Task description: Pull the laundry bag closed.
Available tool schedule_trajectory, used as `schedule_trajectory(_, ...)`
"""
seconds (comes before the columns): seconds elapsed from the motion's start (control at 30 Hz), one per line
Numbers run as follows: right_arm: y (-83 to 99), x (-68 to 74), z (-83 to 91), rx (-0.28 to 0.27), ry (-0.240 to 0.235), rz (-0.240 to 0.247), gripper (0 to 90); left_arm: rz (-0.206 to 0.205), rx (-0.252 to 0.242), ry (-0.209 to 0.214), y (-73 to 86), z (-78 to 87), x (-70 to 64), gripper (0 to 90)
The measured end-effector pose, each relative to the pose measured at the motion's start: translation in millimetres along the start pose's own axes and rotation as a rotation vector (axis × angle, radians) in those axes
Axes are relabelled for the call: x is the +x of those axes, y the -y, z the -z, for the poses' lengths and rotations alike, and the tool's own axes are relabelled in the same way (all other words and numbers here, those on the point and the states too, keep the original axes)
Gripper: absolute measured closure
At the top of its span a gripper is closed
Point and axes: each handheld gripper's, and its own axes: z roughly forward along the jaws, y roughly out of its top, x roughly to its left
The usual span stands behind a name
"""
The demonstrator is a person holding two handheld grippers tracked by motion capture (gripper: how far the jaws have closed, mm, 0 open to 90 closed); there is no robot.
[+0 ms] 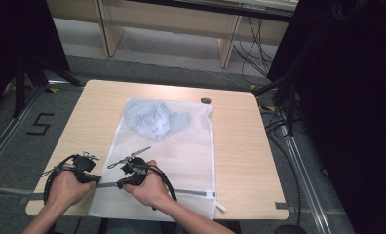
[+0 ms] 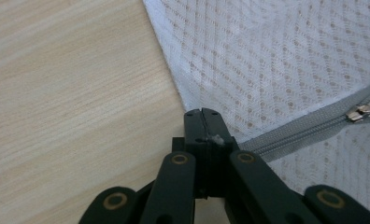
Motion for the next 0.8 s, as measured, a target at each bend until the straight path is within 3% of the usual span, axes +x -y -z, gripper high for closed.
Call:
schedule_trajectory(0.17,1.8,-0.4,2.1,0.001,-0.005,-0.003,87.0,-0.002,-0.002,0.003,0.0,-0.1,0.1,90.0)
schedule_trajectory(0.2,2.0,-0.8,2.6,-0.001,-0.011,0.0,87.0,0.019,-0.021,0.007,0.2,-1.7,-1.5,90.0)
schedule_trajectory(0.3,2.9,-1.3,3.6,-0.004,-0.01,0.011,87.0,0.016,-0.019,0.001,0.2,-1.6,-1.1,90.0)
schedule_trajectory(0.33,3.3,-1.1,3.9,-0.006,-0.003,0.009,87.0,-0.003,0.001,0.002,0.0,0.0,0.3,90.0)
schedule_trajectory(0.43,4.5,-2.2,5.1,-0.007,-0.007,0.006,87.0,0.003,-0.008,0.005,0.1,-0.8,-0.2,90.0)
schedule_trajectory(0.47,4.8,-2.0,5.7,-0.005,-0.005,-0.003,87.0,0.023,-0.024,0.002,0.2,-2.0,-1.7,90.0)
schedule_trajectory(0.53,5.5,-3.1,6.3,-0.01,-0.01,0.004,87.0,0.001,0.001,-0.001,0.1,0.1,0.0,90.0)
schedule_trajectory(0.8,8.1,-4.3,9.5,-0.008,-0.013,-0.003,87.0,0.005,-0.006,0.002,0.2,-0.4,-0.2,90.0)
